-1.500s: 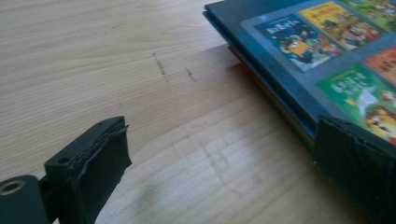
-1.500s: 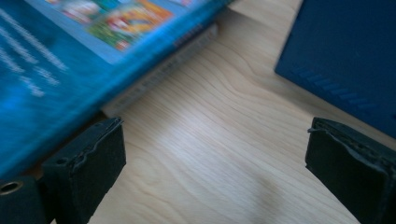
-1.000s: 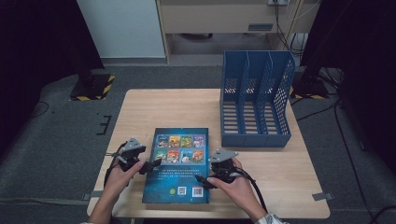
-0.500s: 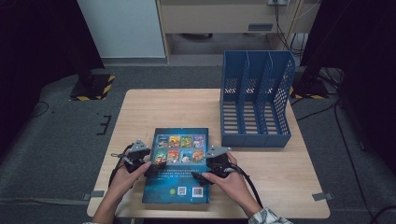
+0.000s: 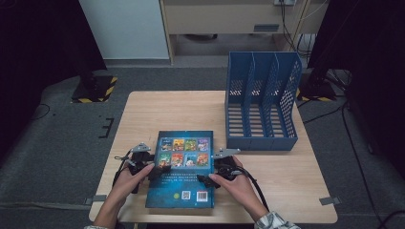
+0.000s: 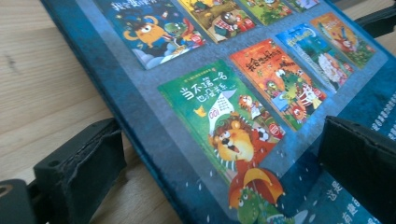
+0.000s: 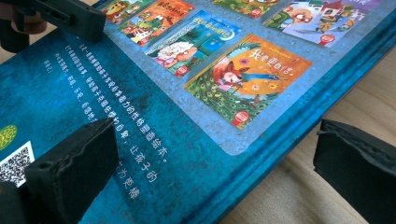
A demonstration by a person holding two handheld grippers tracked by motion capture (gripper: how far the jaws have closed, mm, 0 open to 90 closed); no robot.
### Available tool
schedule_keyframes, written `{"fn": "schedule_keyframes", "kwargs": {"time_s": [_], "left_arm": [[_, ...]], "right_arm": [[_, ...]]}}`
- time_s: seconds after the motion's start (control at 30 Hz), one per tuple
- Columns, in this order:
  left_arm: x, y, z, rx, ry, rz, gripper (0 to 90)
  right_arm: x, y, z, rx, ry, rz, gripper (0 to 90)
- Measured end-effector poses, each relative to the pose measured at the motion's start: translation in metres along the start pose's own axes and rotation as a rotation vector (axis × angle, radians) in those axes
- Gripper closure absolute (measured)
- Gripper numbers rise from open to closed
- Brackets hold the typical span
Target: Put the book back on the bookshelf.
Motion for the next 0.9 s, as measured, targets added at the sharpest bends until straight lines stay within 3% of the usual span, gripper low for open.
{"fn": "schedule_keyframes", "kwargs": {"time_s": [0.13, 0.2, 0.3, 0.43, 0.57, 0.77, 0.9], "left_arm": [[0.002, 0.001, 0.0, -0.014, -0.01, -0.006, 0.0], [0.003, 0.001, 0.0, -0.016, -0.01, -0.012, 0.0], [0.003, 0.003, 0.0, -0.02, -0.003, -0.031, 0.1], [0.002, 0.005, 0.0, -0.026, -0.002, -0.044, 1.4], [0.001, 0.009, 0.002, -0.016, 0.009, -0.057, 2.0], [-0.011, 0.016, 0.006, 0.014, 0.03, 0.031, 7.4], [-0.013, 0.018, 0.008, 0.033, 0.042, 0.035, 7.5]], "right_arm": [[0.001, 0.0, 0.001, 0.013, 0.023, -0.002, 0.6], [0.004, -0.001, 0.001, 0.026, 0.064, -0.013, 0.5], [0.008, 0.001, 0.001, 0.045, 0.088, -0.023, 0.5], [0.008, 0.002, 0.0, 0.046, 0.089, -0.038, 0.5], [0.006, 0.005, 0.0, 0.039, 0.079, -0.072, 0.8], [-0.001, 0.017, -0.003, 0.0, 0.01, -0.03, 4.8], [0.0, 0.021, -0.004, -0.003, -0.006, -0.034, 4.0]]}}
Point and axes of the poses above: each handheld gripper's, and its own axes: x roughly forward along the jaws, y roughly out of its top, z roughly to its right, the point moved 4 cm from there along x, roughly forward along the jaws, and after that the axes turned 6 degrees about -x, right-handed, at the moved point
